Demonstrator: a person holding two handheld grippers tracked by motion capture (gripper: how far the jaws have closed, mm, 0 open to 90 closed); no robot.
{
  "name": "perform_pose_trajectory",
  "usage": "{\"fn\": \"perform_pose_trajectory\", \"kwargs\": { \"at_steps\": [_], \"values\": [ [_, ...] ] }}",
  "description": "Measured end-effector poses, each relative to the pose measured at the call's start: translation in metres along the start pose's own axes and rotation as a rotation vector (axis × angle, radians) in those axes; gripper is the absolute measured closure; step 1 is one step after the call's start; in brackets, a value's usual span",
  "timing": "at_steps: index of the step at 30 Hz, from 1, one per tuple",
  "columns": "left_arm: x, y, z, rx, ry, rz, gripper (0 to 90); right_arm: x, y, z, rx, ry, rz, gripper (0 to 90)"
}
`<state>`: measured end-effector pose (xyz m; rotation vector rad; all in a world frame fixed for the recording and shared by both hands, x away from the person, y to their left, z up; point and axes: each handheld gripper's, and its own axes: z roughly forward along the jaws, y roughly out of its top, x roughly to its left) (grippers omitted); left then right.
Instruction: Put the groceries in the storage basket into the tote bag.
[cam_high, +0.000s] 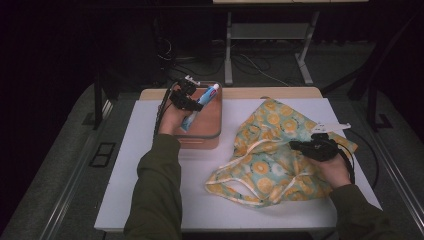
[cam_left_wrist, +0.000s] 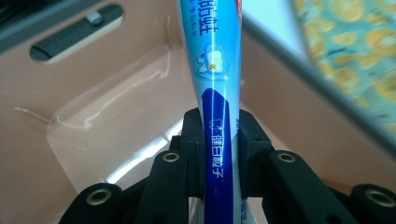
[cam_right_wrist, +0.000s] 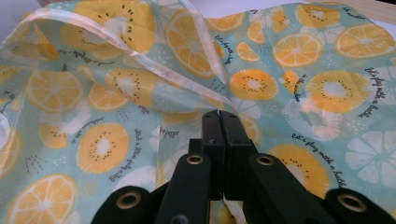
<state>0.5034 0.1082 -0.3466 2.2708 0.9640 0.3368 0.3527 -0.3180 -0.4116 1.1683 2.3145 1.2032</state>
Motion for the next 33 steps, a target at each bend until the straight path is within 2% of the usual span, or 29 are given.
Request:
{"fn": "perform_pose_trajectory", "kwargs": {
  "at_steps": [6,12,17,19,25,33],
  "values": [
    [-0.015,-0.003,-0.025,-0.046,-0.062,0.012,75.6,0.0,0.0,0.001,0.005,-0.003,-0.008,89.3],
    [-0.032,-0.012,-0.044,-0.049,-0.108,0.053,75.6,0.003,0.001,0.003,0.01,-0.007,-0.021,89.3],
    [-0.055,-0.022,-0.054,-0.053,-0.162,0.105,75.6,0.004,0.001,0.004,0.014,-0.007,-0.028,89.3],
    [-0.066,-0.026,-0.056,-0.052,-0.173,0.131,75.7,0.005,0.002,0.004,0.015,-0.009,-0.031,89.3],
    [-0.099,-0.036,-0.056,-0.053,-0.235,0.174,75.7,0.005,0.002,0.004,0.014,-0.01,-0.032,89.3],
    [-0.145,-0.047,-0.043,-0.053,-0.312,0.238,75.7,0.005,0.002,0.004,0.009,-0.01,-0.029,89.3]
  ]
}}
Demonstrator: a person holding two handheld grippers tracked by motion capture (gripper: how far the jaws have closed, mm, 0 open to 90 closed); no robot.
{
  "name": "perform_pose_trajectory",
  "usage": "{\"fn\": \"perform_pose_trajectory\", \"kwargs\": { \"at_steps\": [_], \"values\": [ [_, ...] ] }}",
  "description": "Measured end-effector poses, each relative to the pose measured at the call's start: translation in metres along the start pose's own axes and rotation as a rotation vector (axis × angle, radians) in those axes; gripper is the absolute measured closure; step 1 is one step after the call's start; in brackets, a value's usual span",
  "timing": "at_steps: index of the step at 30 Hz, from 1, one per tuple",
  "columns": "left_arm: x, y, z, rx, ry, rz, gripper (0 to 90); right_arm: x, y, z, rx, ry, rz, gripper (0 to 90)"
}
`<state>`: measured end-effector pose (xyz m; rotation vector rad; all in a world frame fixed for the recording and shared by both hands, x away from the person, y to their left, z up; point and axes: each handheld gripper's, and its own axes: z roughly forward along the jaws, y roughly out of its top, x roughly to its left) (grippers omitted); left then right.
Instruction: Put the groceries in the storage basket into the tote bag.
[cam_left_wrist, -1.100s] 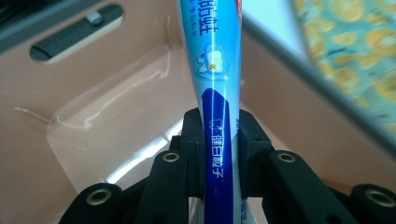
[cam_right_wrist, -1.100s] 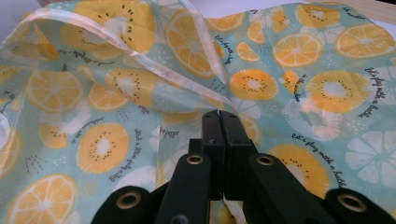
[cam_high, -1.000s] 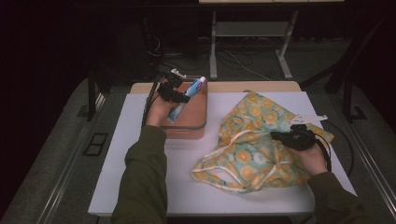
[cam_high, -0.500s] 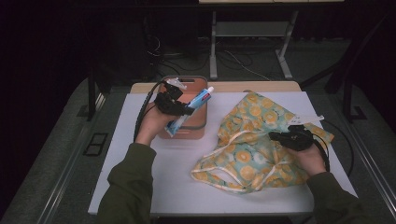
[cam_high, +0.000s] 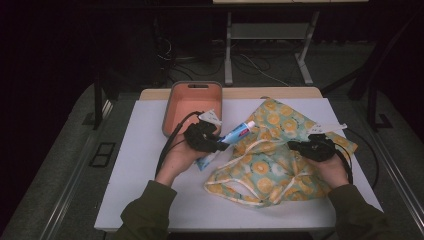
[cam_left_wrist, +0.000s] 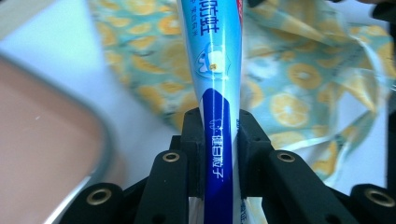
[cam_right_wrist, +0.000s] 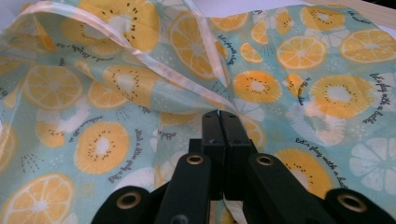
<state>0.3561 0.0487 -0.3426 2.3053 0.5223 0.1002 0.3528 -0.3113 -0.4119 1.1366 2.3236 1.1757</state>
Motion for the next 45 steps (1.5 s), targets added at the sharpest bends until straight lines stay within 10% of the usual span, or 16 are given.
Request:
{"fn": "perform_pose_trajectory", "kwargs": {
  "at_steps": [13,24,32,38,45],
  "values": [
    [-0.048,0.01,0.067,0.079,-0.099,0.079,75.7,0.001,0.001,-0.001,-0.018,-0.003,-0.003,89.3],
    [-0.04,0.007,0.121,0.23,-0.035,0.033,75.5,0.001,0.002,-0.002,-0.028,-0.002,-0.005,89.3],
    [-0.038,0.009,0.126,0.2,-0.029,0.017,73.4,0.001,0.003,-0.006,-0.062,-0.005,-0.01,89.4],
    [-0.036,0.002,0.109,0.107,-0.048,-0.006,42.2,0.001,0.004,-0.009,-0.08,-0.006,-0.004,89.4],
    [-0.04,-0.028,0.074,0.024,-0.028,-0.03,30.8,0.001,0.004,-0.008,-0.075,-0.007,-0.008,89.4]
  ]
}}
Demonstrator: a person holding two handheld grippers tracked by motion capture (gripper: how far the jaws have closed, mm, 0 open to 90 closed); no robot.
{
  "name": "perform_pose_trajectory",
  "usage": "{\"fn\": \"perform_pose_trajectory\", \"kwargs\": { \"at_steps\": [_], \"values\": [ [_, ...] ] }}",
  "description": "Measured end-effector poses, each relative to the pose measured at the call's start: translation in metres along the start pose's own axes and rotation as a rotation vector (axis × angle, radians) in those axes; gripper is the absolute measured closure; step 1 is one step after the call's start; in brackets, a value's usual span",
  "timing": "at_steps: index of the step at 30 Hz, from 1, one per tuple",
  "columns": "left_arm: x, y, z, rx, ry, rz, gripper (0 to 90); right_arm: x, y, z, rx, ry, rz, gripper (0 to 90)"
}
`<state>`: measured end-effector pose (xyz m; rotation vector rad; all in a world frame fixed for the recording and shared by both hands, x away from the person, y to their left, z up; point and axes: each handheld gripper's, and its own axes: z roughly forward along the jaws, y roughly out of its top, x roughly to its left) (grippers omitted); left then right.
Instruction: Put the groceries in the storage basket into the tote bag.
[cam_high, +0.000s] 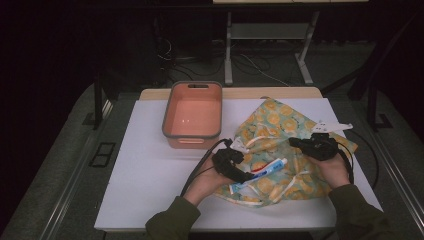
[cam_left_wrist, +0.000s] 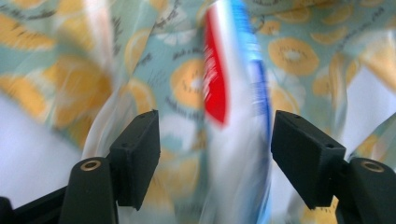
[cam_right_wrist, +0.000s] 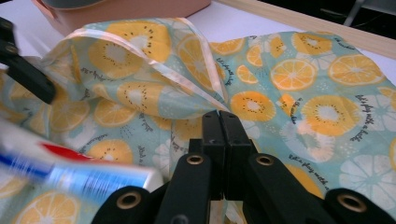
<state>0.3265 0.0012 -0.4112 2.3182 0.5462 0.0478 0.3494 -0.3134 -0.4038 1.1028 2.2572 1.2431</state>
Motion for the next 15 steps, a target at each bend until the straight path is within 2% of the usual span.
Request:
{"fn": "perform_pose_trajectory", "kwargs": {
  "at_steps": [5,10,12,14,15],
  "values": [
    [-0.006,-0.023,-0.015,-0.015,-0.002,0.005,30.4,0.001,0.0,0.002,0.007,0.001,-0.005,89.4],
    [-0.008,-0.035,-0.011,0.011,-0.008,-0.002,33.8,0.002,0.0,0.003,0.011,0.002,-0.004,89.4],
    [-0.006,-0.038,-0.006,0.036,-0.019,-0.007,39.1,0.002,0.0,0.003,0.014,0.002,-0.005,89.4],
    [-0.005,-0.039,-0.002,0.055,-0.035,-0.006,49.4,0.002,0.0,0.003,0.014,0.002,-0.005,89.4],
    [-0.004,-0.039,-0.001,0.057,-0.057,-0.01,55.7,0.002,0.0,0.003,0.013,0.001,-0.005,89.3]
  ]
}}
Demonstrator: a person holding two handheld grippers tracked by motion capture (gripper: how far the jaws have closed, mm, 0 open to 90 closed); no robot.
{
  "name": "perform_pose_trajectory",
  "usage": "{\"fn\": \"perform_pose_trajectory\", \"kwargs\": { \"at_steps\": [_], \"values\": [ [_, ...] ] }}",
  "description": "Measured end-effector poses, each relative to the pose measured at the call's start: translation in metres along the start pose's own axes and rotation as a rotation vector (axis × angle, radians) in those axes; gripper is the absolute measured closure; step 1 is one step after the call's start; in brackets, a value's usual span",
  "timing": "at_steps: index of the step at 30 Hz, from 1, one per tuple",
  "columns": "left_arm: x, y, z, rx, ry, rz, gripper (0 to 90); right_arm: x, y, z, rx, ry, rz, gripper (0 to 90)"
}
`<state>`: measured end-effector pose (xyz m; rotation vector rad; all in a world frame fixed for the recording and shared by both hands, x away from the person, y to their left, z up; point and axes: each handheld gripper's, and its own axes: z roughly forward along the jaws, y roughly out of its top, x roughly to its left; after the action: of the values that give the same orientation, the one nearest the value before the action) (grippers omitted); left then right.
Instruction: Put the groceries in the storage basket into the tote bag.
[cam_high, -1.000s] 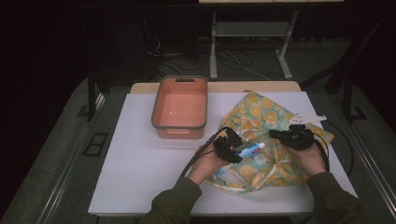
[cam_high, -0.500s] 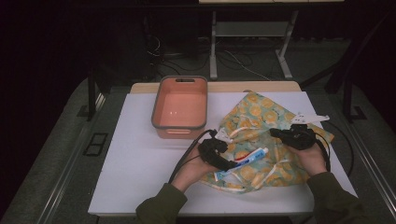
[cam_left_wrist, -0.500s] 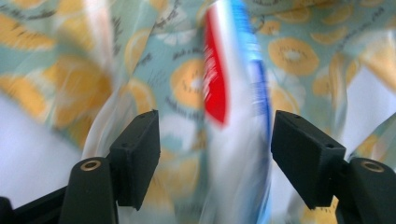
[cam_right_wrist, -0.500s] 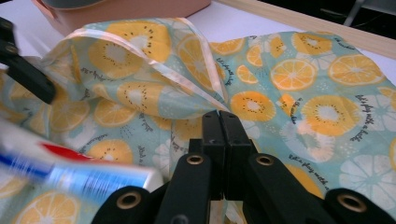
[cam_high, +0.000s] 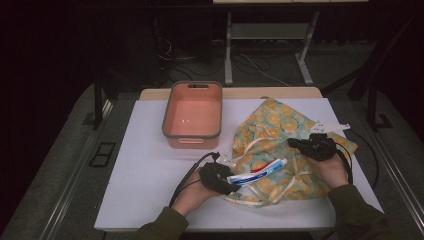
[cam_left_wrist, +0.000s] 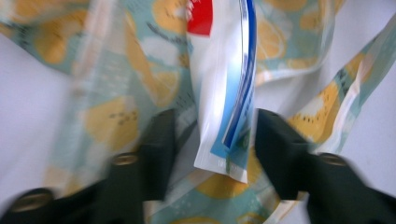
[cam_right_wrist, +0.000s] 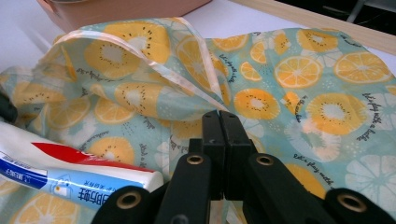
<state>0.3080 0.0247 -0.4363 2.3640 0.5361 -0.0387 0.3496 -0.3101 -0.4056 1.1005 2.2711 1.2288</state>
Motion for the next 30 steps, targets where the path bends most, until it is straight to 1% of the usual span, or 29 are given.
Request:
{"fn": "perform_pose_trajectory", "kwargs": {
  "at_steps": [1,2,3,4,5,6,7,11,13,18,26,27,30],
  "values": [
    [0.0,0.0,0.0,0.0,-0.013,-0.002,61.4,0.0,0.0,0.0,0.0,-0.001,-0.001,89.4],
    [-0.001,0.001,0.0,-0.003,-0.013,-0.004,64.8,0.0,0.0,0.0,-0.001,0.0,-0.001,89.4],
    [0.0,0.002,-0.001,-0.011,-0.038,-0.014,69.3,0.0,0.0,0.0,-0.001,0.0,-0.001,89.4],
    [0.0,0.002,-0.002,-0.009,-0.042,-0.009,73.9,0.0,0.0,0.0,-0.001,0.0,-0.001,89.4],
    [-0.001,0.003,-0.003,-0.009,-0.023,0.003,79.0,0.0,0.0,0.0,-0.002,0.0,-0.002,89.4],
    [0.0,0.003,-0.004,-0.021,-0.025,-0.003,84.9,0.0,0.0,0.0,-0.001,-0.001,-0.003,89.4],
    [0.001,0.004,-0.004,-0.031,-0.028,-0.014,88.8,0.0,0.0,0.0,-0.001,0.0,-0.003,89.4],
    [0.003,0.008,-0.003,-0.018,-0.01,-0.008,89.7,0.001,0.001,0.0,-0.003,-0.002,-0.008,89.4],
    [0.003,0.011,-0.003,-0.025,0.009,-0.005,89.8,0.001,0.001,-0.001,-0.006,0.0,-0.007,89.4],
    [0.004,0.021,-0.002,-0.038,0.023,-0.008,89.8,0.003,0.003,-0.001,-0.018,0.006,-0.012,89.4],
    [0.007,0.037,0.014,-0.046,0.045,0.001,89.7,0.011,0.01,-0.002,-0.044,0.022,-0.034,89.7],
    [0.007,0.04,0.016,-0.047,0.048,0.005,89.8,0.012,0.011,-0.002,-0.049,0.028,-0.033,89.7],
    [0.009,0.047,0.023,-0.062,0.062,-0.004,89.7,0.015,0.014,-0.004,-0.073,0.05,-0.034,89.7]
  ]
}}
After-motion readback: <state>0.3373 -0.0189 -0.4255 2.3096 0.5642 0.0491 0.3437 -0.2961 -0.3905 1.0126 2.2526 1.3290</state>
